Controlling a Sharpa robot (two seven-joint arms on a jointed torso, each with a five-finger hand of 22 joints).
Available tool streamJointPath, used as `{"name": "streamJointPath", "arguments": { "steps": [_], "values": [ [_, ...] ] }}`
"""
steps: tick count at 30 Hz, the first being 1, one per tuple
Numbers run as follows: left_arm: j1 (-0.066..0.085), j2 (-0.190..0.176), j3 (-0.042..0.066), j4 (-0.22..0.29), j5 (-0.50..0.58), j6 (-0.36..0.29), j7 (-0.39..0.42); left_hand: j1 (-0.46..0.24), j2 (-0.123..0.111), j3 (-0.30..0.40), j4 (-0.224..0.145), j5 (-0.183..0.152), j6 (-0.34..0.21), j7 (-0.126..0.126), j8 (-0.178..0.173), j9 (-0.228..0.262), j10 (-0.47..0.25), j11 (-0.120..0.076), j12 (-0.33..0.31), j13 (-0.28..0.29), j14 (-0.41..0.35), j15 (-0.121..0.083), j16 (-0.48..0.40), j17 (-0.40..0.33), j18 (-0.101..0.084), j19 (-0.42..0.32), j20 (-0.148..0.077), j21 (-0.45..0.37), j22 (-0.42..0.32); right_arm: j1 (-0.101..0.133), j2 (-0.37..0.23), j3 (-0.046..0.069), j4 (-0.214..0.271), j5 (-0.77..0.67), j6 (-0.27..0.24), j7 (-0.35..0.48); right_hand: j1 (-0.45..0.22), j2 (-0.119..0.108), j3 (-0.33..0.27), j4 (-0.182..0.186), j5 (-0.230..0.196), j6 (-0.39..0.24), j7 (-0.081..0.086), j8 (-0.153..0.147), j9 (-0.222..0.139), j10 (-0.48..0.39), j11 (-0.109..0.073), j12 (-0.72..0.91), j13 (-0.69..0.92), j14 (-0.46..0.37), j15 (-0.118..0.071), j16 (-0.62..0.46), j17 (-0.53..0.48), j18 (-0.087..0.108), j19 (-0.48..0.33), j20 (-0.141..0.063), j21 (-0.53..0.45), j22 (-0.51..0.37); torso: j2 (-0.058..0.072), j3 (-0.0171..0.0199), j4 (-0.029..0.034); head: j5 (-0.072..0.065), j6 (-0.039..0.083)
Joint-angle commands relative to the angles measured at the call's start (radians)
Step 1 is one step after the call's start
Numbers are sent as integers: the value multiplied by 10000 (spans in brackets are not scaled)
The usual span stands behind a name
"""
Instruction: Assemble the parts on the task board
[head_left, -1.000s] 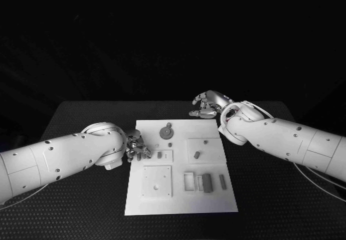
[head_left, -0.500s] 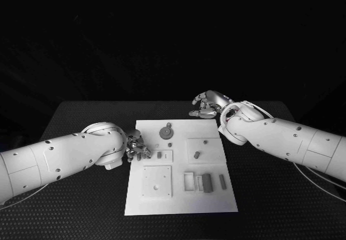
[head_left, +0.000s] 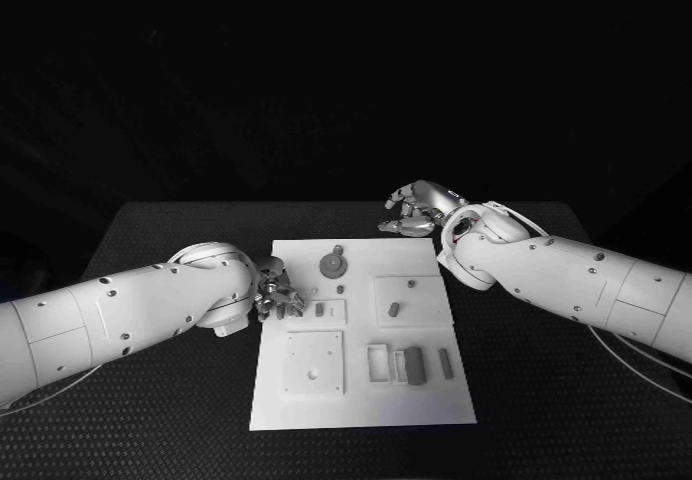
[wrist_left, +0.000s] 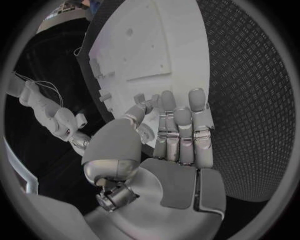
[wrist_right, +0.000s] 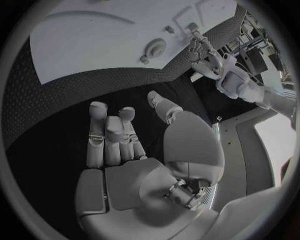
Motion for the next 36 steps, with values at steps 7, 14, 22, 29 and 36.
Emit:
{"name": "streamJointPath", "arguments": {
  "steps": [7,14,22,29,36],
  "values": [
    [-56,132,-45,-97,5,291,-206,-364,-115,1329,-1166,-5,154,-25,-6,65,68,-54,103,45,30,-79,88,10,-135,-1,-94,133,235,-3,-1,5,17,-26,76,75,104,-17,-15,71,22,3,58,-5,14,-99,-1,71,-12,-46,36,-41,-18,454,-3,-98,-50,136,4,0,-5,-6,1],
    [-57,151,-45,-100,49,321,-209,-599,-347,1214,-876,-464,180,-46,-33,153,48,-76,172,77,34,-104,129,11,-126,-21,-124,210,229,-3,-3,5,16,-26,73,73,106,-19,-16,73,22,3,58,-5,15,-100,-1,72,-15,-46,36,-41,-19,454,-3,-98,-51,136,2,-16,5,-19,-12],
    [-57,124,-46,-96,84,297,-216,-1037,-535,714,-647,-1123,193,-54,-79,245,14,-90,227,100,12,-120,160,6,-109,-82,-144,267,219,-3,-3,5,10,-26,75,72,107,-20,-18,76,22,3,58,-5,15,-101,-1,73,-17,-46,36,-40,-19,454,-3,-98,-52,136,-1,-18,3,-33,-19],
    [-57,97,-46,-94,85,223,-204,-1409,-903,611,-234,-1983,214,-70,-147,304,-5,-105,252,92,0,-140,173,-9,-88,-113,-160,271,207,-3,-1,5,14,-26,79,74,106,-21,-20,80,22,1,58,-5,15,-101,0,75,-18,-46,37,-40,-20,454,-2,-97,-52,136,1,-20,7,-41,-22],
    [-57,75,-45,-88,119,52,-182,-1651,-1255,697,306,-3156,249,-95,-198,400,-13,-134,321,103,-8,-176,227,-8,-66,-115,-189,293,206,-3,3,5,6,-26,72,76,106,-22,-22,84,22,-1,59,-6,15,-101,0,77,-20,-45,37,-39,-20,454,-1,-98,-52,137,2,-15,0,-36,-23]
  ]
}}
